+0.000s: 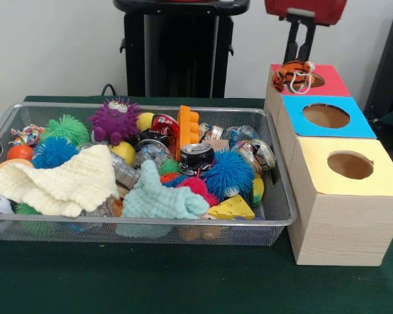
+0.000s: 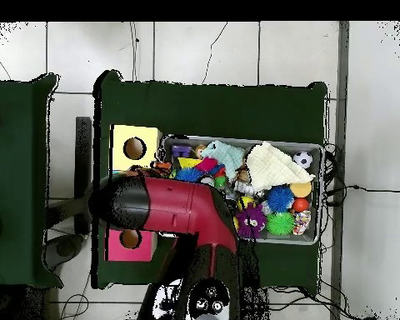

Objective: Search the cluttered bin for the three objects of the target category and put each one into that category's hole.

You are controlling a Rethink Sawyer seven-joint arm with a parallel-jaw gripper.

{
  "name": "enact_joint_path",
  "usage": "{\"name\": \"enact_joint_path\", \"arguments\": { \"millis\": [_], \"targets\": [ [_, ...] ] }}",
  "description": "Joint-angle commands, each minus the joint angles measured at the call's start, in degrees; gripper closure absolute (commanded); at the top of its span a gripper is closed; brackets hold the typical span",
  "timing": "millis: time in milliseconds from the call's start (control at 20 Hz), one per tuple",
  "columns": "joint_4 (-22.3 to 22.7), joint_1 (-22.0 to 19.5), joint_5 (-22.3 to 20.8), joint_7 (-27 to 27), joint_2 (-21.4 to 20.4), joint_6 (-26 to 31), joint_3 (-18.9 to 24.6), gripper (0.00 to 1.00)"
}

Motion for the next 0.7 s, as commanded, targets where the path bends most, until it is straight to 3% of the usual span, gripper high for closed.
{"name": "enact_joint_path", "arguments": {
  "millis": [50, 200, 350, 450, 700],
  "targets": [
    [5.90, 1.78, 3.23, 17.29, -1.00, 7.96, -1.69, 1.00],
    [7.15, 3.86, 4.01, 17.76, -1.76, 6.08, -2.98, 1.00],
    [10.47, 5.31, 3.71, 16.49, -2.20, -3.47, -2.94, 1.00],
    [12.32, 5.67, 4.49, 16.75, -2.10, -6.29, -2.63, 1.00],
    [14.49, 6.90, 6.52, 16.96, -3.20, -5.38, -3.14, 1.00]
  ]
}}
